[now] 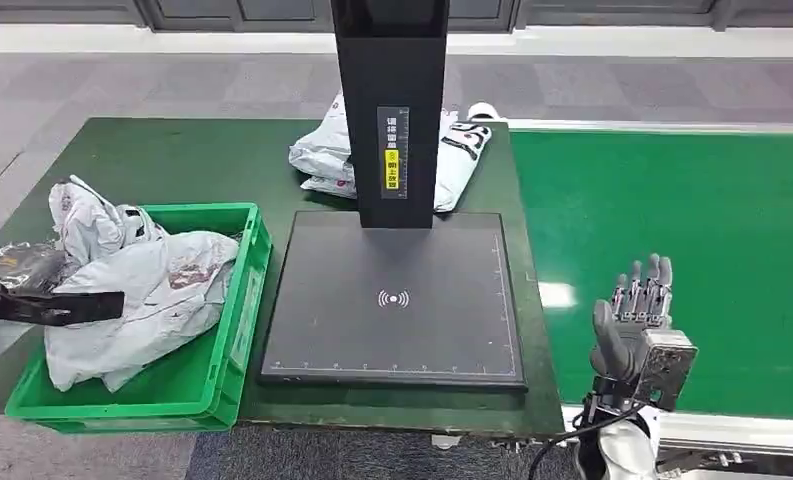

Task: Moved the parcel from conveyor to table for the left to box.

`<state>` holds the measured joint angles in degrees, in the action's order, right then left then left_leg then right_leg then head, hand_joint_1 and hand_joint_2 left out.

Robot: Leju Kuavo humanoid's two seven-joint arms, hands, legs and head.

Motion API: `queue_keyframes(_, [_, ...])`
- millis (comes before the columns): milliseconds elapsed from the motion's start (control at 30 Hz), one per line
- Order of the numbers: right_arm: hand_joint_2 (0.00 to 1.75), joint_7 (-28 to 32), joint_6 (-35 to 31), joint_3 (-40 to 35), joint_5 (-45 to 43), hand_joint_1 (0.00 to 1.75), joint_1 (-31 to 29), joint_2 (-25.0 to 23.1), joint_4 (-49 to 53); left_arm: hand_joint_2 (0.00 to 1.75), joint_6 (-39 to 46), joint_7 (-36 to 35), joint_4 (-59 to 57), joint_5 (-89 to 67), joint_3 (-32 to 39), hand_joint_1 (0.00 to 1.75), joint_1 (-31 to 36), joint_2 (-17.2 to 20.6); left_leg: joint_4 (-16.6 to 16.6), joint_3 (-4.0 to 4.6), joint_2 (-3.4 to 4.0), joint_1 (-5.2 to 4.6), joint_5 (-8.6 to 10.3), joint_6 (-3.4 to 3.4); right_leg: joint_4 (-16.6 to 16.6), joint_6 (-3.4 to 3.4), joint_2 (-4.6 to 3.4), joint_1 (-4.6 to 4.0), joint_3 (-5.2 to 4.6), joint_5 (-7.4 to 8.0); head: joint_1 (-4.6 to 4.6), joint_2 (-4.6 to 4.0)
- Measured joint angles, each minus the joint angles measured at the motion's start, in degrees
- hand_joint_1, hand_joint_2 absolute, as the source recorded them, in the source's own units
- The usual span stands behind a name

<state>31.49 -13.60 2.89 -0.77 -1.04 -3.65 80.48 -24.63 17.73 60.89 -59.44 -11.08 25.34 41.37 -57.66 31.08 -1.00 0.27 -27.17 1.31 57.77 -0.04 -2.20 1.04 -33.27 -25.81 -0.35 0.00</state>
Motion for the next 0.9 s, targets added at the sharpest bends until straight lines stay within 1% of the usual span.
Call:
queue_keyframes(67, [1.75, -0.3, -0.2, 0.7, -0.1, 0.0, 0.2, 0.0, 0.4, 1.75, 1.3, 0.5, -0.7, 3.7, -0.1, 0.0, 1.7, -0.3, 0.0, 0.09, -0.32, 0.01, 0.06, 0.04, 0.0, -0.01, 0.25, -0.03, -0.11, -0.01, 0.0, 0.02])
queue_keyframes(133, [1.75, -0.6, -0.3, 0.9, -0.2, 0.0, 0.6, 0.0, 1.4, 1.75, 5.1, 0.4, -3.6, 6.0, -0.4, 0.0, 4.2, -2.2, 0.0, 0.32, -0.72, 0.06, 0.16, 0.03, 0.0, -0.02, 0.64, -0.08, -0.08, -0.03, 0.0, 0.02])
queue_keyframes(200, [1.75, -0.6, -0.4, 1.3, -0.3, 0.0, 0.9, 0.0, 1.9, 1.75, 7.5, 0.4, -5.9, 7.2, -1.2, 0.0, 5.9, -3.5, 0.0, 0.52, -0.86, 0.09, 0.29, 0.09, 0.0, -0.03, 0.82, -0.09, -0.09, 0.0, 0.04, 0.0])
queue_keyframes(233, [1.75, -0.6, -0.5, 1.3, -0.3, 0.0, 1.1, 0.0, 2.1, 0.0, 8.1, 0.3, -6.6, 7.7, -1.7, 0.0, 6.3, -3.8, 0.0, 0.55, -0.84, 0.09, 0.32, 0.1, 0.0, -0.06, 0.82, -0.09, -0.13, 0.04, 0.02, 0.0])
queue_keyframes(300, [1.75, -0.6, -0.5, 1.4, -0.3, 0.0, 1.3, 0.0, 2.4, 0.0, 8.6, 0.2, -7.8, 8.5, -2.0, 0.0, 6.8, -4.4, 0.0, 0.57, -0.76, 0.09, 0.33, 0.11, 0.0, -0.11, 0.74, -0.09, -0.22, 0.15, 0.02, 0.0])
queue_keyframes(333, [1.75, -0.6, -0.5, 1.6, -0.3, 0.0, 1.3, 0.0, 2.4, 1.75, 8.8, 0.2, -8.2, 8.6, -2.1, 0.0, 7.1, -4.7, 0.0, 0.59, -0.68, 0.09, 0.33, 0.12, 0.0, -0.1, 0.71, -0.08, -0.25, 0.15, 0.02, 0.0])
queue_keyframes(433, [1.75, -0.6, -0.7, 1.7, -0.7, 0.0, 1.8, 0.0, 2.7, 1.75, 11.1, 1.0, -9.3, 13.2, -2.3, 0.0, 8.0, -6.1, 0.0, 0.66, -0.78, 0.08, 0.34, 0.1, 0.0, -0.1, 0.76, -0.08, -0.31, 0.15, 0.02, 0.02])
queue_keyframes(500, [1.75, -0.6, -0.8, 1.7, -0.9, 0.0, 1.9, 0.0, 2.9, 1.75, 15.1, -0.8, -10.3, 16.2, -1.7, 0.0, 8.8, -8.3, -0.1, 0.77, -0.91, 0.08, 0.35, 0.09, 0.0, -0.1, 0.89, -0.08, -0.32, 0.15, 0.02, 0.02])
queue_keyframes(567, [1.75, -0.5, -0.9, 1.7, -1.0, 0.0, 2.0, -0.1, 3.2, 1.75, 21.7, -4.5, -11.3, 17.3, -0.5, 0.0, 9.5, -11.2, -0.1, 0.84, -0.99, 0.08, 0.38, 0.07, 0.0, -0.05, 0.98, -0.08, -0.33, 0.18, 0.02, 0.0])
queue_keyframes(633, [1.75, -0.6, -1.0, 1.7, -0.9, 0.0, 1.8, -0.5, 3.2, 1.75, 30.3, -7.8, -12.3, 17.8, 1.2, 0.0, 10.0, -14.6, -0.1, 0.88, -0.97, 0.09, 0.38, 0.07, 0.0, -0.01, 0.96, -0.08, -0.37, 0.22, 0.02, 0.02])
queue_keyframes(733, [1.75, -0.6, -1.5, 1.7, -0.9, 0.0, 1.0, -1.0, 3.2, 1.75, 37.8, -7.3, -13.9, 18.7, 3.9, 0.0, 11.1, -19.2, -0.1, 0.91, -0.96, 0.08, 0.39, 0.06, 0.0, 0.0, 0.96, -0.07, -0.4, 0.23, 0.02, 0.0])
queue_keyframes(800, [1.75, -0.6, -1.9, 1.6, -1.2, 0.0, 0.6, -1.3, 3.2, 1.75, 36.7, -5.3, -14.5, 21.3, 4.9, 0.0, 11.7, -21.2, -0.1, 0.92, -0.96, 0.09, 0.39, 0.06, 0.0, 0.0, 0.96, -0.07, -0.42, 0.23, 0.02, 0.02])
queue_keyframes(900, [1.75, -0.6, -2.4, 1.6, -1.4, 0.0, 0.3, -1.4, 3.2, 1.75, 29.4, -2.0, -15.2, 26.4, 5.4, 0.0, 12.3, -23.7, -0.1, 0.95, -1.04, 0.08, 0.39, 0.06, 0.0, 0.0, 0.97, -0.07, -0.4, 0.22, 0.02, 0.0])
